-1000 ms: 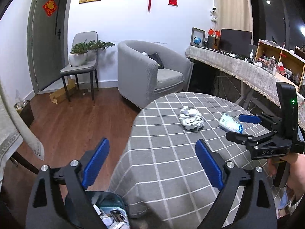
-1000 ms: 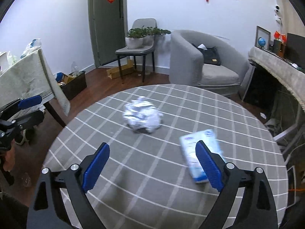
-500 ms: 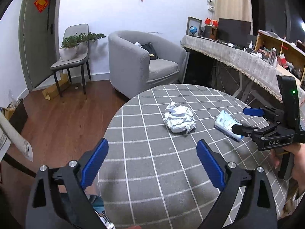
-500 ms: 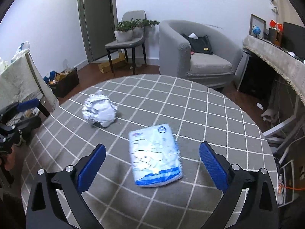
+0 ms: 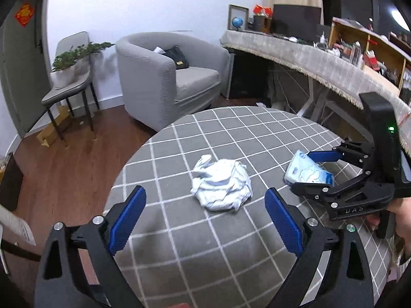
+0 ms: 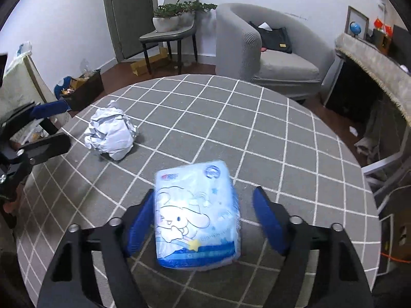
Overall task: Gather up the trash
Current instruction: 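Grasp the blue Cinnamoroll package with the right gripper while the left gripper grasps the foil ball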
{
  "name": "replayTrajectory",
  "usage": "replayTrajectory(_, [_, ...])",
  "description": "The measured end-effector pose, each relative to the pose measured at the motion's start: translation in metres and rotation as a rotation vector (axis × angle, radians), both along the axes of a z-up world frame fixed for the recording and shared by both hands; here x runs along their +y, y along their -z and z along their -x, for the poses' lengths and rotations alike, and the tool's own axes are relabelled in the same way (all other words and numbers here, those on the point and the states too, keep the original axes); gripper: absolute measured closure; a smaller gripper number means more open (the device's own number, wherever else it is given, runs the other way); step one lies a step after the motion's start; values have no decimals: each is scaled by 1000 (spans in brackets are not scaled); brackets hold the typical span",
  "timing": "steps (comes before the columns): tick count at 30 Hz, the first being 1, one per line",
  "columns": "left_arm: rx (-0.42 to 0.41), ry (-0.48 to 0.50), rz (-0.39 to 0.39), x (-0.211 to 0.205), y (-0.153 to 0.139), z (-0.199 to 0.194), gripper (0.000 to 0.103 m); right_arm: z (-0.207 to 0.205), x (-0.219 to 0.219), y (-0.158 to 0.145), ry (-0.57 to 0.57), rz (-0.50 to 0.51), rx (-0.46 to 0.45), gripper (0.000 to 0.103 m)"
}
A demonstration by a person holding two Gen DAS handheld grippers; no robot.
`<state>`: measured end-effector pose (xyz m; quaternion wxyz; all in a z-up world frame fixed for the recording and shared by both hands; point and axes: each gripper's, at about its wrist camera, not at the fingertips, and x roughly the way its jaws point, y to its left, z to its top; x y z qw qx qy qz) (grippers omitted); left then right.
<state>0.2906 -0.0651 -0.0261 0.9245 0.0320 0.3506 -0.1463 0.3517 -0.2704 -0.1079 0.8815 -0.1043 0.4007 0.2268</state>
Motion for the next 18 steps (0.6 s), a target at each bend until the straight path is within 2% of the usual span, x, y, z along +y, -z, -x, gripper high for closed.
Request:
replayTrajectory(5, [34, 21, 4, -8, 8, -15, 8, 0, 0, -1, -6, -4, -10, 48])
replayTrajectory(8, [60, 23, 12, -10, 12, -22, 8, -1, -4, -2, 2, -20, -5, 50])
replayTrajectory(12, [78, 17, 12, -14, 17, -29, 9, -1, -16, -8, 26, -91, 6, 50])
replayTrajectory(15, [87, -3, 12, -17, 17, -34, 17, 0, -22, -14, 38, -145, 6, 50])
replayTrajectory(18, [102, -8, 32, -19, 18, -38, 18, 1, -24, -16, 47, -164, 7, 50])
